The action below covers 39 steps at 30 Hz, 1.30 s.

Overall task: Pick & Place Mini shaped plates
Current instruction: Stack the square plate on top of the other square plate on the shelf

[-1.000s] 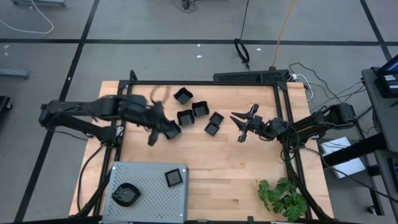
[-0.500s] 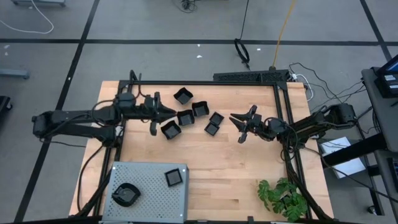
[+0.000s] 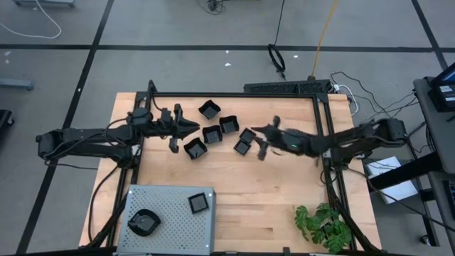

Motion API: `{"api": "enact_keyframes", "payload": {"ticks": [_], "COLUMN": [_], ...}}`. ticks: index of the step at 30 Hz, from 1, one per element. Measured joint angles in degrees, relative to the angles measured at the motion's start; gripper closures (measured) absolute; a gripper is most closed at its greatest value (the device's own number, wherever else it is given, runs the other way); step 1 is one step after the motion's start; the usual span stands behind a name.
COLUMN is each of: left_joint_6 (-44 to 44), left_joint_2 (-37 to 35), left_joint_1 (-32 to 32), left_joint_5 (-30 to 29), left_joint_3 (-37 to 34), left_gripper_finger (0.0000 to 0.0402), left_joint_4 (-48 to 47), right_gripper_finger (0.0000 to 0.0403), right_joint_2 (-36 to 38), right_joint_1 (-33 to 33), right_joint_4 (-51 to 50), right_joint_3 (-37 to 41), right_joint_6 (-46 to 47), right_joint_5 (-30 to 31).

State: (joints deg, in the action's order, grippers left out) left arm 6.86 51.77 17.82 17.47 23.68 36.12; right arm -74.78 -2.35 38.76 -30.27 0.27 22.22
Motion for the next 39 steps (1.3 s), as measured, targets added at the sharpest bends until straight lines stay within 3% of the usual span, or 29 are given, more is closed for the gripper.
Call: {"api": "enact_keyframes", "payload": {"ticks": [4, 8, 13, 25, 39], "left_joint_6": [2.91, 3.41, 3.44, 6.55, 7.05], "left_joint_2": [-0.02, -0.01, 0.0, -0.02, -0.02], "left_joint_1": [-0.1, -0.28, -0.57, -0.7, -0.72], "left_joint_5": [0.02, 0.03, -1.57, -7.0, -7.06], "left_joint_3": [0.0, 0.0, 0.0, 0.0, 0.0], "left_gripper_finger": [0.0344, 0.0344, 0.0344, 0.0344, 0.0344], "left_joint_4": [-0.38, -1.66, -1.71, -2.0, -2.17], "right_gripper_finger": [0.0222, 0.0182, 0.0179, 0.023, 0.0387], "right_joint_2": [-3.5, -8.83, -17.21, -26.02, -25.71], "right_joint_1": [-4.91, -10.57, -14.48, -15.22, -15.39], "right_joint_4": [-23.34, -24.23, -20.47, -17.24, -17.88], "right_joint_3": [-9.74, -10.81, -10.68, -10.74, -10.72], "right_joint_6": [1.77, 5.11, 8.04, 6.47, 0.89], "right_joint_5": [0.05, -3.85, -10.49, -10.47, -12.84]}}
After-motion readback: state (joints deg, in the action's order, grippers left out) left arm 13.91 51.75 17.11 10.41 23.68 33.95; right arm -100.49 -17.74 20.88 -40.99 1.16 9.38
